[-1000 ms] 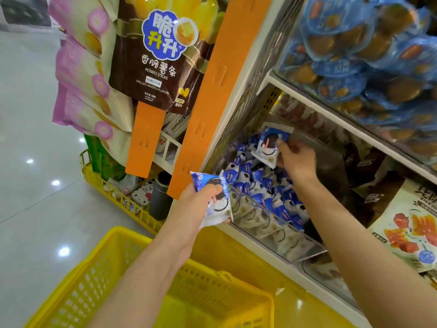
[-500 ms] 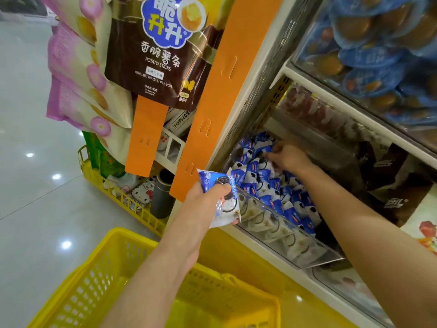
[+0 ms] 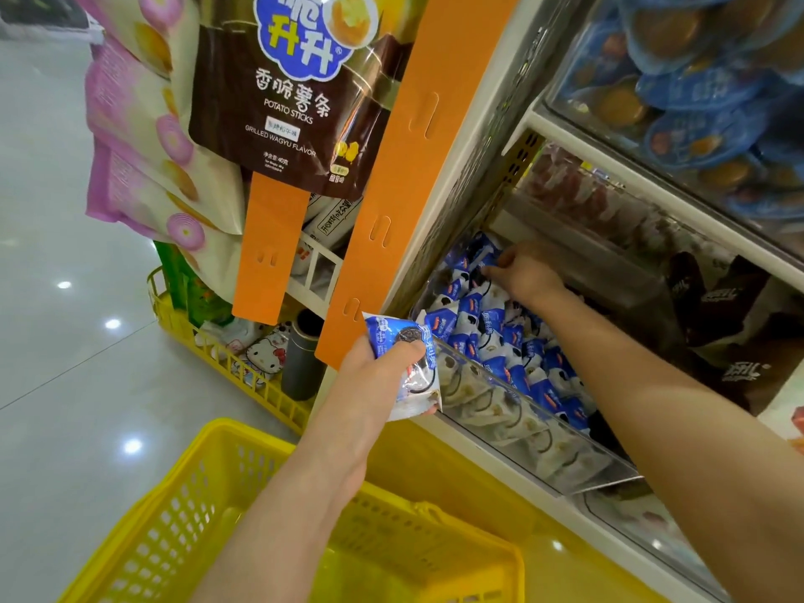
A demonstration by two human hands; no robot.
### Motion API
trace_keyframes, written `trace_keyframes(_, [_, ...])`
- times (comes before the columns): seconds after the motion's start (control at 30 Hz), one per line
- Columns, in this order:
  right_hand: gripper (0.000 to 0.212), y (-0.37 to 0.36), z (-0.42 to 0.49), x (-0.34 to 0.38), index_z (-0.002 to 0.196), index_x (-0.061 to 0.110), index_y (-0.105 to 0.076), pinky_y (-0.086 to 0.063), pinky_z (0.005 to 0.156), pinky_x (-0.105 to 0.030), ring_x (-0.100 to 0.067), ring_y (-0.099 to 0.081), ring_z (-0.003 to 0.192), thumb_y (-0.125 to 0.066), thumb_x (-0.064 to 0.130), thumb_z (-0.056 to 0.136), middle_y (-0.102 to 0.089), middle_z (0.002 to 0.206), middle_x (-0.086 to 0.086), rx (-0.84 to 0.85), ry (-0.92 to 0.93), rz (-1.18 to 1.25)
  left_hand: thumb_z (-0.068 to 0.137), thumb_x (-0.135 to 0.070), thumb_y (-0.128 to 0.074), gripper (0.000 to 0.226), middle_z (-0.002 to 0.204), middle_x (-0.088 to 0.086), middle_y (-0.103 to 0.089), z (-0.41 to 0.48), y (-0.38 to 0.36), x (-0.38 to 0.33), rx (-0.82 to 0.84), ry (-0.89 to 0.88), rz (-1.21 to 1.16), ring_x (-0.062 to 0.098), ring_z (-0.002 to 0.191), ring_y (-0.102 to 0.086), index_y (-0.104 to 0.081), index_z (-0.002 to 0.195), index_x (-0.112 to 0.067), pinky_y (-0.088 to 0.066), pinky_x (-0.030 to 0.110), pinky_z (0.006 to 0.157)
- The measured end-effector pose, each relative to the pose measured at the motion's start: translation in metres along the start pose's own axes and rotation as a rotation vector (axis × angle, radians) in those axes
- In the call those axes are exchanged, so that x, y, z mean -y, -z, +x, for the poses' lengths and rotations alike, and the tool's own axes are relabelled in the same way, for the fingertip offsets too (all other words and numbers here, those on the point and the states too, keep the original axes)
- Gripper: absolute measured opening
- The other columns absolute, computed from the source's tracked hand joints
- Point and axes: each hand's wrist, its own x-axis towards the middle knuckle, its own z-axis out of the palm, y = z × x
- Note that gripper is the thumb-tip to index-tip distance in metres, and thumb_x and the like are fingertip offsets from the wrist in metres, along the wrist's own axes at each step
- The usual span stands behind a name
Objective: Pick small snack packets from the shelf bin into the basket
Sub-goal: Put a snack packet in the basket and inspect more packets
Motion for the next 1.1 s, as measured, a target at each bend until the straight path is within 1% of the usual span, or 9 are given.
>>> trace_keyframes(0.17, [0.051, -0.015, 0.009, -0.002, 0.046, 0.013, -0.036, -0.03, 0.049, -0.024, -0.015, -0.034, 0.042, -0.065, 0.028, 0.086, -0.035, 0.046, -0.002, -0.043, -0.073, 0.082, 0.089, -0.016, -0.058, 0.031, 0.098, 0.01, -0.064, 0.003, 0.0, 0.002, -0.004, 0.004, -0.004, 0.024, 0.087, -0.065, -0.053, 0.119, -0.012, -0.053, 0.049, 0.084])
trace_keyframes(0.3, [0.047, -0.022, 0.013, -0.003, 0.048, 0.014, -0.039, -0.039, 0.061, -0.026, -0.013, -0.041, 0.047, -0.067, 0.027, 0.084, -0.041, 0.049, -0.002, -0.093, -0.142, 0.212, 0.089, -0.015, -0.057, 0.026, 0.095, 0.008, -0.064, 0.006, 0.0, 0.006, 0.013, -0.018, 0.0, 0.017, 0.078, -0.065, -0.055, 0.115, -0.013, -0.057, 0.028, 0.059])
trace_keyframes(0.43, [0.032, -0.02, 0.008, -0.003, 0.076, 0.004, -0.065, -0.046, 0.07, -0.03, -0.023, -0.058, 0.068, -0.055, 0.03, 0.092, -0.061, 0.071, -0.011, -0.064, -0.092, 0.196, 0.088, -0.012, -0.058, 0.022, 0.087, 0.005, -0.064, 0.008, -0.005, 0.009, 0.006, -0.028, -0.019, 0.013, 0.07, -0.065, -0.055, 0.11, -0.014, -0.055, 0.024, 0.049])
trace_keyframes(0.53, [0.039, -0.013, -0.003, -0.003, 0.096, -0.002, -0.064, -0.045, 0.074, -0.032, -0.032, -0.062, 0.091, -0.043, 0.031, 0.098, -0.066, 0.093, -0.019, -0.02, -0.063, 0.206, 0.089, -0.011, -0.057, 0.022, 0.087, 0.005, -0.062, 0.009, -0.009, 0.009, -0.007, -0.038, -0.036, 0.014, 0.068, -0.064, -0.053, 0.11, -0.013, -0.055, 0.026, 0.046])
trace_keyframes(0.63, [0.035, -0.002, -0.027, 0.006, 0.114, 0.004, -0.057, -0.038, 0.075, -0.024, -0.025, -0.058, 0.1, -0.04, 0.03, 0.099, -0.063, 0.107, -0.013, -0.135, 0.022, 0.239, 0.089, -0.009, -0.057, 0.009, 0.083, 0.004, -0.062, 0.007, -0.011, 0.009, -0.014, -0.047, -0.063, 0.012, 0.058, -0.065, -0.055, 0.095, -0.016, -0.053, 0.026, 0.043])
trace_keyframes(0.77, [0.02, 0.011, -0.094, 0.022, 0.106, 0.012, -0.058, -0.043, 0.061, -0.015, 0.0, -0.054, 0.069, -0.045, 0.025, 0.097, -0.062, 0.085, 0.004, -0.3, 0.22, 0.527, 0.089, -0.013, -0.056, 0.011, 0.086, 0.006, -0.065, -0.001, -0.015, 0.012, 0.018, -0.072, -0.029, 0.016, 0.07, -0.068, -0.056, 0.087, -0.023, -0.058, 0.035, 0.061])
trace_keyframes(0.87, [0.013, 0.007, -0.148, 0.026, 0.097, 0.019, -0.057, -0.037, 0.052, -0.007, 0.004, -0.049, 0.059, -0.047, 0.027, 0.096, -0.058, 0.074, 0.009, -0.275, 0.288, 0.587, 0.091, -0.017, -0.055, 0.012, 0.098, 0.003, -0.067, -0.009, -0.016, 0.016, 0.054, -0.106, 0.034, 0.019, 0.088, -0.067, -0.058, 0.095, -0.027, -0.056, 0.042, 0.079])
trace_keyframes(1.0, [0.018, -0.004, -0.191, 0.023, 0.101, 0.017, -0.062, -0.041, 0.065, -0.006, 0.007, -0.054, 0.072, -0.049, 0.028, 0.094, -0.062, 0.082, 0.011, -0.103, 0.226, 0.679, 0.093, -0.022, -0.053, 0.029, 0.114, 0.0, -0.065, -0.025, -0.016, 0.022, 0.131, -0.184, 0.189, 0.014, 0.104, -0.062, -0.054, 0.121, -0.026, -0.049, 0.039, 0.093])
trace_keyframes(1.1, [0.023, -0.007, -0.203, 0.022, 0.103, 0.011, -0.065, -0.05, 0.076, -0.021, -0.009, -0.062, 0.083, -0.052, 0.026, 0.093, -0.068, 0.091, 0.0, -0.026, 0.172, 0.779, 0.093, -0.016, -0.051, 0.03, 0.115, -0.002, -0.063, -0.033, -0.013, 0.027, 0.169, -0.238, 0.237, 0.009, 0.103, -0.061, -0.051, 0.122, -0.026, -0.05, 0.029, 0.082])
